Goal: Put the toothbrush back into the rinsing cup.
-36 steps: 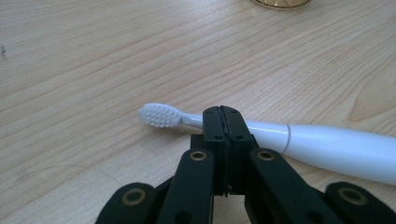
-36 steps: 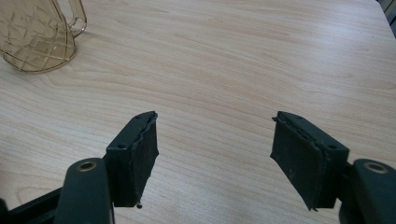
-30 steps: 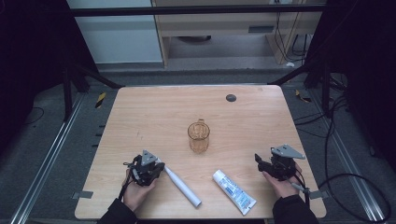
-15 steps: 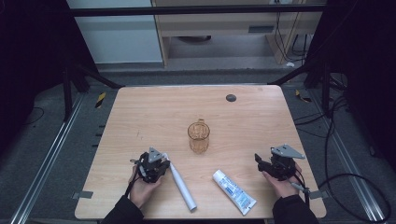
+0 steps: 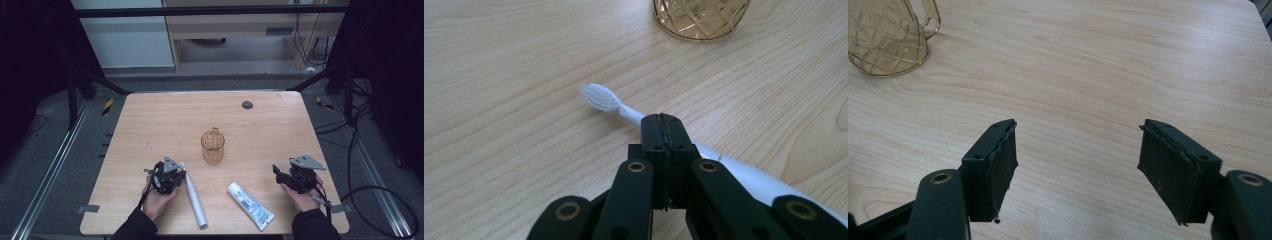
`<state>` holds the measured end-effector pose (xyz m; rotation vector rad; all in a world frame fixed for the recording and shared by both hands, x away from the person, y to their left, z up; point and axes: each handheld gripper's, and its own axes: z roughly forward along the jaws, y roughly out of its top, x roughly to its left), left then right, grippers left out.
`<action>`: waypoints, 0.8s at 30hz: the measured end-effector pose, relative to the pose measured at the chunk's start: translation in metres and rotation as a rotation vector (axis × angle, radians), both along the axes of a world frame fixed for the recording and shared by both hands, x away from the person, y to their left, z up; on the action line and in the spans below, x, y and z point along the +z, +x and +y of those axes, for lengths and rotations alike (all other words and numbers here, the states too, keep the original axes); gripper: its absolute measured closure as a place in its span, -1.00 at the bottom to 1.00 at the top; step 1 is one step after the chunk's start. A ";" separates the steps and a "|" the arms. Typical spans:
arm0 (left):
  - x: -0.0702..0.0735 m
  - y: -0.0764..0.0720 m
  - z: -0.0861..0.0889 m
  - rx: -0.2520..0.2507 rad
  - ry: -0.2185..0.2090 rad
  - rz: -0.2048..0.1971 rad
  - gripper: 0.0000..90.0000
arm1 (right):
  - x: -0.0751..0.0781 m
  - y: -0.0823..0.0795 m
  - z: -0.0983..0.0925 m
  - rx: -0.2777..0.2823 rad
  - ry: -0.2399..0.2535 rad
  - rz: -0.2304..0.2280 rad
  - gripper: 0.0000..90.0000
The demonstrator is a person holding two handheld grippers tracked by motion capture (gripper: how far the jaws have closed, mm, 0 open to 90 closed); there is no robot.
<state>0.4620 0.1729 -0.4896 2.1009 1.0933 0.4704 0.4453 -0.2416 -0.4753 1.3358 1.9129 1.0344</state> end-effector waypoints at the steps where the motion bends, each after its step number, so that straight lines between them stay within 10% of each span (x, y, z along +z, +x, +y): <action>1: 0.000 0.000 0.000 0.000 0.000 0.000 0.99 | 0.000 0.000 0.000 0.000 0.000 0.000 -0.31; 24: 0.005 -0.001 -0.005 -0.024 -0.035 -0.014 0.99 | 0.000 0.000 0.000 0.000 0.001 0.000 -0.31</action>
